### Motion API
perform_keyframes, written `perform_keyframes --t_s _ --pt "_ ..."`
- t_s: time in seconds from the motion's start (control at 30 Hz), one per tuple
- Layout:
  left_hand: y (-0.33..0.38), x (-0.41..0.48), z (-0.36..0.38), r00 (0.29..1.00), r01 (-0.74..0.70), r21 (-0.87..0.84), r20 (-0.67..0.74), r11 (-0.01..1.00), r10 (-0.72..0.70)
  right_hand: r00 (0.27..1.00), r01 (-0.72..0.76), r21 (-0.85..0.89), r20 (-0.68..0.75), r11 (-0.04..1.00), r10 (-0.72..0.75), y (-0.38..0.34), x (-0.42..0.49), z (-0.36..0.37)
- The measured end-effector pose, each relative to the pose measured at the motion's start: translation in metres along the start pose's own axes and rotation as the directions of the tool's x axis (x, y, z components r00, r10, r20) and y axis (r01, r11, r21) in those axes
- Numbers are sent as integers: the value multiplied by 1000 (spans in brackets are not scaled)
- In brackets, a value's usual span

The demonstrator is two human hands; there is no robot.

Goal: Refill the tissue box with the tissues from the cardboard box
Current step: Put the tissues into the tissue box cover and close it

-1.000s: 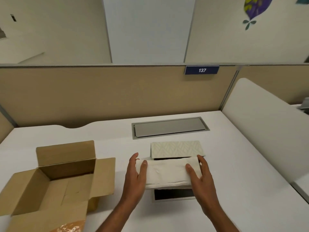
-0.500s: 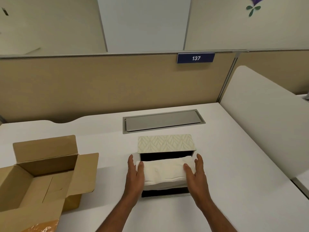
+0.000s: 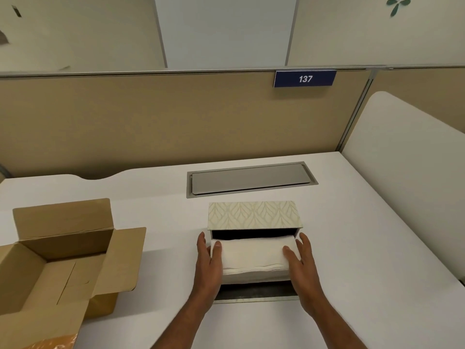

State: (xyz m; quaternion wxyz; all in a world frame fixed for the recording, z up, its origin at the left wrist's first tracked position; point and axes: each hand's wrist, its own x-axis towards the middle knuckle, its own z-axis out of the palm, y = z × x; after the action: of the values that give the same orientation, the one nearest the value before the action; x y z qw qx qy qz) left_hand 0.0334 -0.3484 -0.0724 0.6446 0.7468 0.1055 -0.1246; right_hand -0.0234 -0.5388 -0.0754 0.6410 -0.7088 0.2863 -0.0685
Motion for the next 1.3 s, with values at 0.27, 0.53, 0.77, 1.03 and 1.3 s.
perform_keyframes --t_s 0.27,0.53,0.77,1.03,1.3 --pt "-3 1 3 999 -39 13 24 999 38 1000 -1 87 -27 996 4 3 -1 -1" --pt "-8 6 5 999 -30 24 17 999 29 999 -27 96 -38 995 30 1 1 0" --pt "-14 5 6 997 -30 2 -71 1000 30 998 -10 11 -66 1000 10 3 -1 0" --pt "-19 -8 16 982 -36 47 -184 998 44 994 -63 6 -87 998 64 3 -6 0" --pt "-21 -3 15 986 -5 58 -169 998 15 995 -60 -14 -83 998 58 1 -7 -1"
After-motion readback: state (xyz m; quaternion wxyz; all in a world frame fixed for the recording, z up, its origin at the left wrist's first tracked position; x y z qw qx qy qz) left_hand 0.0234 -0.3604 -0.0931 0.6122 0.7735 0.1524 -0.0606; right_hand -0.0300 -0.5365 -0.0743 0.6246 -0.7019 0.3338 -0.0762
